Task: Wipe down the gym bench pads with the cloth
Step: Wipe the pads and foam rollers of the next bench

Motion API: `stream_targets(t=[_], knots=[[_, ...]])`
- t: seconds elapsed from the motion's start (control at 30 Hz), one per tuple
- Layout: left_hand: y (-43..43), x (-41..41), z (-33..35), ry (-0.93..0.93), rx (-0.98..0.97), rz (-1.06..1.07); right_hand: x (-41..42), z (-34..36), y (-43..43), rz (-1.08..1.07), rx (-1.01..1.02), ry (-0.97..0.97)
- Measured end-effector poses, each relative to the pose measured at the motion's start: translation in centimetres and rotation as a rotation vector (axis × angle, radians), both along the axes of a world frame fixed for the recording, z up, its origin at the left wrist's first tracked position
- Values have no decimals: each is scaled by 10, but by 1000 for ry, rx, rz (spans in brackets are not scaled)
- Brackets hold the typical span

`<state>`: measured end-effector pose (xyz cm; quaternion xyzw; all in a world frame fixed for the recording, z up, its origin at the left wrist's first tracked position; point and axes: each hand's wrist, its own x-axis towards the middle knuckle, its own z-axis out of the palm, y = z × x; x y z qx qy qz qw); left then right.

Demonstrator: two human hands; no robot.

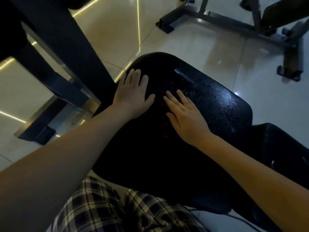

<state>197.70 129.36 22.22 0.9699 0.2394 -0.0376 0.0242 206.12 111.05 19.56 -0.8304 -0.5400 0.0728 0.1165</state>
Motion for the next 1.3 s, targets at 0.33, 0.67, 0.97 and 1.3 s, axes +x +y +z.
stream_targets(t=[0.33,0.67,0.97,1.3], knots=[[10,25,-14,-26,17,9,93,10,128,-272,55,-2],[9,25,-15,-37,13,17,66,6,53,-163,35,11],[7,25,-20,-38,44,26,28,-7,-21,-83,10,-35],[10,27,-20,-33,41,20,112,16,125,-188,5,-6]])
